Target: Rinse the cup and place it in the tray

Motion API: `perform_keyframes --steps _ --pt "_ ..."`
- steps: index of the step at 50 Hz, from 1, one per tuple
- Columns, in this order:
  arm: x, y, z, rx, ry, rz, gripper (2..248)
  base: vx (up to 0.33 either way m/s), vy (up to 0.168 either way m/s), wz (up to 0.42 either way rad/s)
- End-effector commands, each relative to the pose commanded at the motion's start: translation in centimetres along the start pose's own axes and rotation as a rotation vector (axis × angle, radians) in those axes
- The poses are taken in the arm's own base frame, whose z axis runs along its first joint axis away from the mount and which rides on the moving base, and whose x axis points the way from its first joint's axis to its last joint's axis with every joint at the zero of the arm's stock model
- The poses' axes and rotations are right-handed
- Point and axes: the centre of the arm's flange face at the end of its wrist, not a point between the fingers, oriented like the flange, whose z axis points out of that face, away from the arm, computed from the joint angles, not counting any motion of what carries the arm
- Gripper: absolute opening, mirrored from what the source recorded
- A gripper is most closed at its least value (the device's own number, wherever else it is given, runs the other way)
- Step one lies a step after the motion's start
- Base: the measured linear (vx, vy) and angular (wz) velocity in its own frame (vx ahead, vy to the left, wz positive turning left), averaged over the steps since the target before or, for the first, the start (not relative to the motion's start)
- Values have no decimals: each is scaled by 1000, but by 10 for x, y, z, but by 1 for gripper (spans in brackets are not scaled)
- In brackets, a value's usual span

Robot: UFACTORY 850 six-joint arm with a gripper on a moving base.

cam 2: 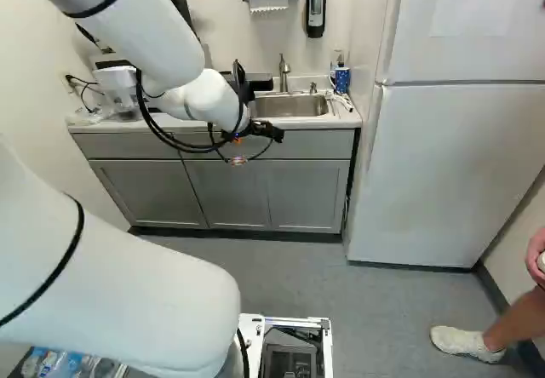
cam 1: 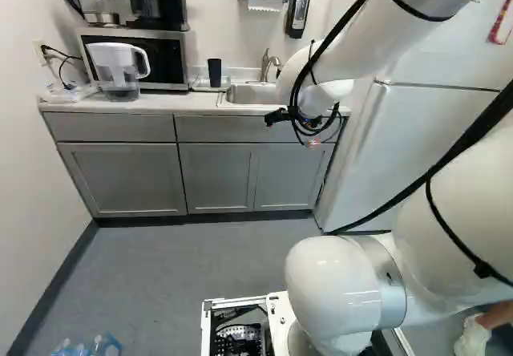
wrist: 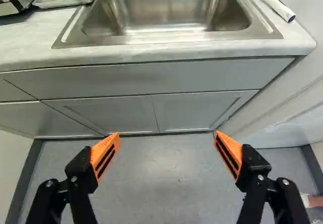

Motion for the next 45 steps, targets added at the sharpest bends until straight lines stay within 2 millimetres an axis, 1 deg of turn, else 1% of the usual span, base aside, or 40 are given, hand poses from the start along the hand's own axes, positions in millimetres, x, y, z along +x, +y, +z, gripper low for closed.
perform_keyframes --steps 13,29,45 --pt "-34 -4 6 7 75 -10 247 0 0 0" --pt "-70 -8 8 17 154 -20 247 0 0 0" --pt "-100 -11 7 29 219 -27 247 0 0 0"
